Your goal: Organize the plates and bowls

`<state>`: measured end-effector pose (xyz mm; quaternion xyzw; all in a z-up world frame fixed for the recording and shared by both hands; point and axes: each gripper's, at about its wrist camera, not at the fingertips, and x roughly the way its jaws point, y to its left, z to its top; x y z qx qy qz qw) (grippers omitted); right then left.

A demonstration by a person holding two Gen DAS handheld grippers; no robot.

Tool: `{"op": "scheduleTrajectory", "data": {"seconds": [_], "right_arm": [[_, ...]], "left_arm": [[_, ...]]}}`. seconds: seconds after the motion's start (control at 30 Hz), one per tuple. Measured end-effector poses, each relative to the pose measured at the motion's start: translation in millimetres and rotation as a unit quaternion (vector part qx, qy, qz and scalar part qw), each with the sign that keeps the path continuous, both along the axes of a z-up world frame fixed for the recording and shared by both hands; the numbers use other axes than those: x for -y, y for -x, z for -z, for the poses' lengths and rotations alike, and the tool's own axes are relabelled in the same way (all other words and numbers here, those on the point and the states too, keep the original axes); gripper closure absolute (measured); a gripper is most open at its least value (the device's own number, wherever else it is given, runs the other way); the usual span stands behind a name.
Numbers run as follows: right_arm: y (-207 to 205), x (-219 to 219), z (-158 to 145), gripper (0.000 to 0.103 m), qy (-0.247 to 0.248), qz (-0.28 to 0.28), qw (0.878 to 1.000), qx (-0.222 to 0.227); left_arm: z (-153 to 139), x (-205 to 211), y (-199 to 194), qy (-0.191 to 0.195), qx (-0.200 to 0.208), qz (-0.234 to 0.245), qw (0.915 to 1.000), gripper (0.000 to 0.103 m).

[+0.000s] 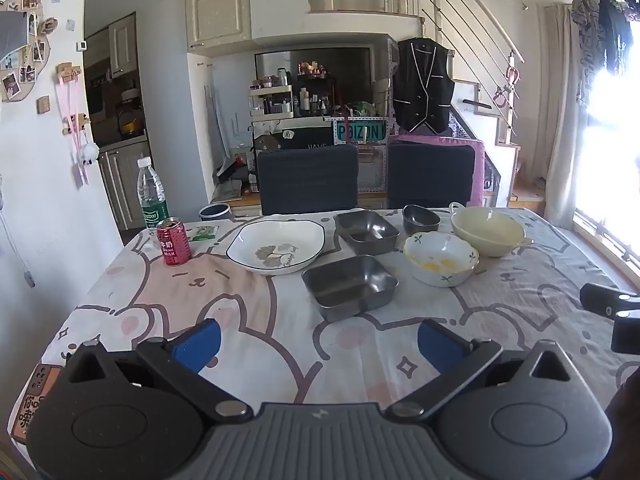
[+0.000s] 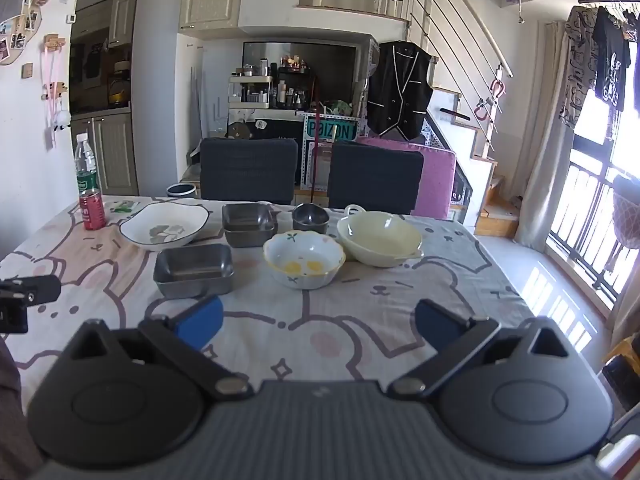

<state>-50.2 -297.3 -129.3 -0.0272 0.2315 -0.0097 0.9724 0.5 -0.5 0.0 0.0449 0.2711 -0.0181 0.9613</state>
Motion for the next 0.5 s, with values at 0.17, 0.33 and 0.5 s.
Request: {"op": "scheduleTrajectory", "data": {"seconds": [0.17,0.33,0.5], "right_arm": [[-0.3,0.0,0.2,0.0,0.001,0.001,1.0,-0.003],[-0.5,3.1,0.7,0.0,-0.002,0.001,1.0,-0.002],[0.0,0.2,0.2,0.0,0.004,0.0,1.0,-0.003]], "left_arm": [[1.8,3.5,-1.8,-0.002,0.0,0.003,1.0,0.0],[1.2,3.1,-1.4,0.002,-0.001,0.004,1.0,0.0],[0.0,3.2,-1.7,0.002,-0.002,0.007,1.0,0.0]]}}
